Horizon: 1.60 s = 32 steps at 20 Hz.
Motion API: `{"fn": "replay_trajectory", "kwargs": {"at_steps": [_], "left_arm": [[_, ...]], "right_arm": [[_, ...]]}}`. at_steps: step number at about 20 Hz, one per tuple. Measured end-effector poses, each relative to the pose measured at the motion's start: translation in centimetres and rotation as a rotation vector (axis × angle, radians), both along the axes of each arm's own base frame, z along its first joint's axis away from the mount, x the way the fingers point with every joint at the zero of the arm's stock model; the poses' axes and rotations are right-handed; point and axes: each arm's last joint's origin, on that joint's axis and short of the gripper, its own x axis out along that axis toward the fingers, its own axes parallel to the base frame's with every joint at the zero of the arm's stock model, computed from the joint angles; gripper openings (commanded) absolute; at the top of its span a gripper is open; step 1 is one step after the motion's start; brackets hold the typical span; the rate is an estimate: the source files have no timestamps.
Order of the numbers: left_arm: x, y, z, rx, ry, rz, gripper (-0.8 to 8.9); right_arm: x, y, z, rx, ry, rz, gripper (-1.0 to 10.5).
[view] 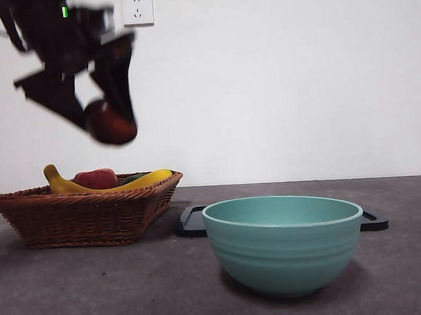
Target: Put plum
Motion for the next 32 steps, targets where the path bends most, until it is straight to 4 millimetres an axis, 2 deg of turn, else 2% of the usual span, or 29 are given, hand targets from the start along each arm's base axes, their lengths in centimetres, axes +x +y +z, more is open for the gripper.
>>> {"fn": "replay_trajectory", "kwargs": {"at_steps": [2, 5, 9, 14, 20, 25, 32], "left_arm": [[-2.3, -0.9, 1.8, -0.051, -0.01, -0.079, 2.73], [-5.4, -3.0, 3.4, -0.086, -0.029, -0.208, 2.75], [-8.1, -6.8, 3.2, -0.086, -0.018, -0.371, 2.76], [-9.5, -11.4, 0.5, -0.039, 0.037, -0.518, 2.76], [-9.6, -15.7, -4.7, 0.107, 0.076, -0.607, 2.76], [-9.4, -17.4, -7.8, 0.203, 0.072, -0.634, 2.76], [-9.3, -18.2, -9.9, 0.247, 0.086, -0.658, 2.8]], "right_arm": [[0.0, 0.0, 0.0, 0.0, 0.0, 0.0, 3.9], [0.0, 0.0, 0.0, 0.0, 0.0, 0.0, 3.9], [0.0, 0.0, 0.0, 0.0, 0.0, 0.0, 3.9], [0.0, 0.0, 0.0, 0.0, 0.0, 0.0, 3.9], [0.0, 0.0, 0.0, 0.0, 0.0, 0.0, 3.9], [0.0, 0.0, 0.0, 0.0, 0.0, 0.0, 3.9], [0.0, 0.0, 0.0, 0.0, 0.0, 0.0, 3.9]]}}
